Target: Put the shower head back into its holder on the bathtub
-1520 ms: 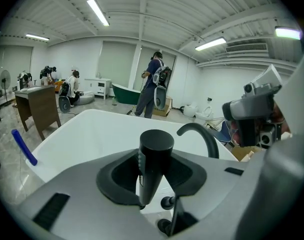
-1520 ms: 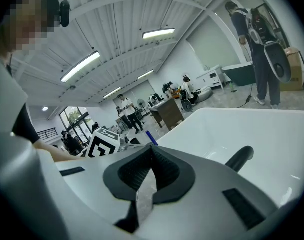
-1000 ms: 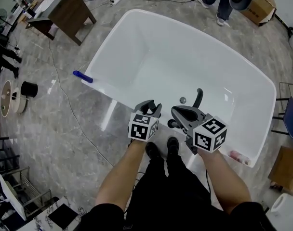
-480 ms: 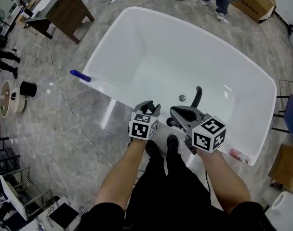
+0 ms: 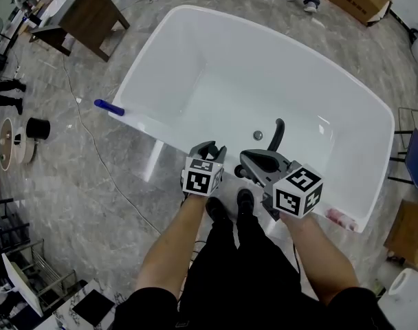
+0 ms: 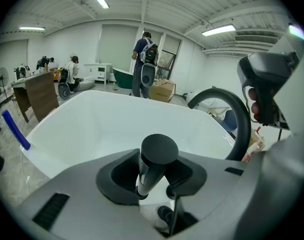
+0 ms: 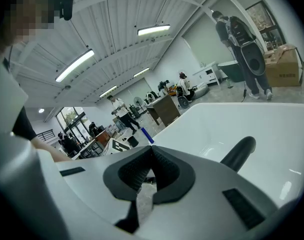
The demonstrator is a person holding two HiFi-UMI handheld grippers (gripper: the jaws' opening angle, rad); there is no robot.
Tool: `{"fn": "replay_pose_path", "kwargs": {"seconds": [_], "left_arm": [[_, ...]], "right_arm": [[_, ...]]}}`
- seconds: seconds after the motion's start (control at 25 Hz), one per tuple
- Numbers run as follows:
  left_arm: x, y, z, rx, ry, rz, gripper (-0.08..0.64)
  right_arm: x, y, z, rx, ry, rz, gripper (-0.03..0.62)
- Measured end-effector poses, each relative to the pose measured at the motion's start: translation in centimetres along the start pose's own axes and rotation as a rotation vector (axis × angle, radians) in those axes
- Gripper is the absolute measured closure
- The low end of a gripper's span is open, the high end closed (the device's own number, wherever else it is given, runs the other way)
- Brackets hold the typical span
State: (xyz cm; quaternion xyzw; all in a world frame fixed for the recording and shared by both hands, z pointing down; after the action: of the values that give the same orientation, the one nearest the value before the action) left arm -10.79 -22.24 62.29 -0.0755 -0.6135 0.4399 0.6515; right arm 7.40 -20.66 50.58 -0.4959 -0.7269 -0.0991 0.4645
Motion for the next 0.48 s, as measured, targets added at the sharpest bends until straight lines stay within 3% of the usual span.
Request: {"fn": "replay_pose_path", "kwargs": {"seconds": [0.48], "left_arm": [[1.4, -1.0, -0.1, -0.008, -0.010, 0.050, 0.414]], "right_arm": [[0.4, 0.3, -0.1, -0.007, -0.007, 0.008, 0.575]]}}
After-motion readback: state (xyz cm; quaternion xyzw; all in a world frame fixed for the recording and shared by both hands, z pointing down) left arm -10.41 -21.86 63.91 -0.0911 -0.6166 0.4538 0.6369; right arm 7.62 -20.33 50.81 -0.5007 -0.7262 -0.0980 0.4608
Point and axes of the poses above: the fingertips, and each gripper's own axes: y backward along the fingers, z to its left, x out of its underside, the point moved 10 cm from there along y, backward along the fingers, and after that the axes turned 7 degrees about -z, right-handed, at the moved point
